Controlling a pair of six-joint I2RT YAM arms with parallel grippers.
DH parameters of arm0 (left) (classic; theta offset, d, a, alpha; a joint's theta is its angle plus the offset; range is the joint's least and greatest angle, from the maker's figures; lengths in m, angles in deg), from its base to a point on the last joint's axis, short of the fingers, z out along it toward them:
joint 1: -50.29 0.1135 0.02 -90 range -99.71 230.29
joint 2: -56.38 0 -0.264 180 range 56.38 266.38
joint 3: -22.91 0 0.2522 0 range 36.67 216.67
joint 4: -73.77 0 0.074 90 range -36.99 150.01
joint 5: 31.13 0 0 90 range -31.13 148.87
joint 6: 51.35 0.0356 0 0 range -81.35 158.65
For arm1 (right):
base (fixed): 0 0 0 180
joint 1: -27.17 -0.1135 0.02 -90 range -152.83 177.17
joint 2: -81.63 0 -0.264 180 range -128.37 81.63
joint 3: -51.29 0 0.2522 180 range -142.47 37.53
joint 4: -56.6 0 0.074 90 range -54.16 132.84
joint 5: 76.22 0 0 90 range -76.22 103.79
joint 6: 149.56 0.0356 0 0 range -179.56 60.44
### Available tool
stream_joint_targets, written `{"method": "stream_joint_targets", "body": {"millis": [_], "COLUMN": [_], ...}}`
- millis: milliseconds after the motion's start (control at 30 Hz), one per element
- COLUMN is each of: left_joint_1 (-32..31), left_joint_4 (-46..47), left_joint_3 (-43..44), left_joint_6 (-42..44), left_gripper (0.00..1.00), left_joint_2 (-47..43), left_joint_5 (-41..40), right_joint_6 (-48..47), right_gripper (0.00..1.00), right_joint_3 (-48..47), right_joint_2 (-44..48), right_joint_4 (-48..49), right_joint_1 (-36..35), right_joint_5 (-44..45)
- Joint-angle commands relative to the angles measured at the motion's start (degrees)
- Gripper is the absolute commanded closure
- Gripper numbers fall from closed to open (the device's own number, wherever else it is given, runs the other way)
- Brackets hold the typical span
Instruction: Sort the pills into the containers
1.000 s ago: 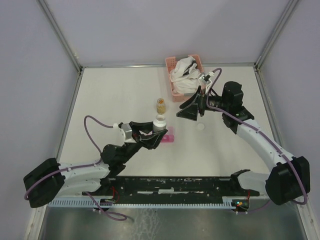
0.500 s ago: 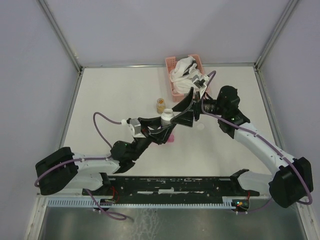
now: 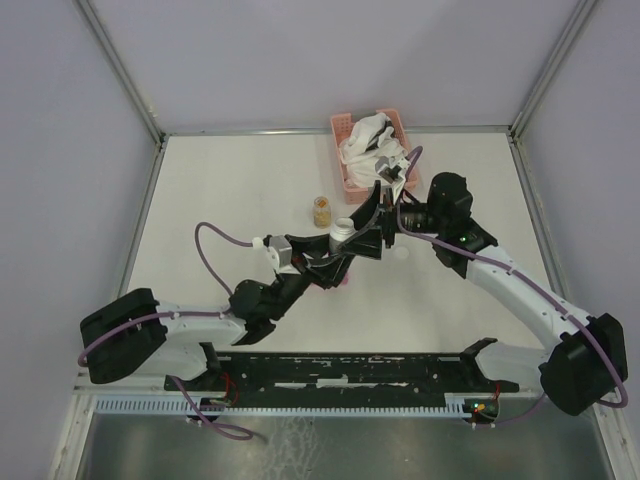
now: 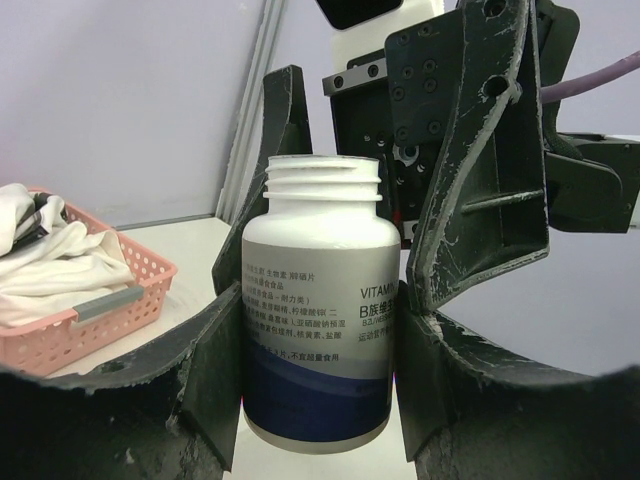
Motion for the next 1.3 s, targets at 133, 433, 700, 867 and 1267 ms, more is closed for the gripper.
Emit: {"method": "stream_joint_targets", "body": {"millis": [133,433,700,867,1267], "left_joint_1": [-0.73,-0.99,-0.96,-0.98,-0.87], "left_joint_4": [3.98,4.31,3.07,-2.07,-22.36], "left_joint_3": [2.57,2.61,2.16,2.15,0.4], "left_joint_6": [1.94,1.1,0.19,-1.86,-5.15], "left_gripper": [0.97,0.97,0.96,0.81,0.3], "left_joint_2": [0.58,0.98,0.13,-1.39,-11.49], "left_joint_5": [-1.42,-1.72,-1.74,-1.14,0.54], "right_joint_6": [0.96,0.3,-0.07,-3.76,-26.07], "right_gripper": [0.18,0.66,0.83,0.85,0.88], "right_joint_3": [-2.73,-2.39,-2.26,-3.51,-10.63], "right_joint_2": [0.3,0.61,0.81,0.95,1.49], "right_joint_4": [1.65,2.18,2.15,-1.61,-26.81], "right_joint_1": [-1.09,-1.11,-1.05,-1.06,-1.05], "right_joint_5": [0.55,0.48,-0.21,0.16,-0.41]}}
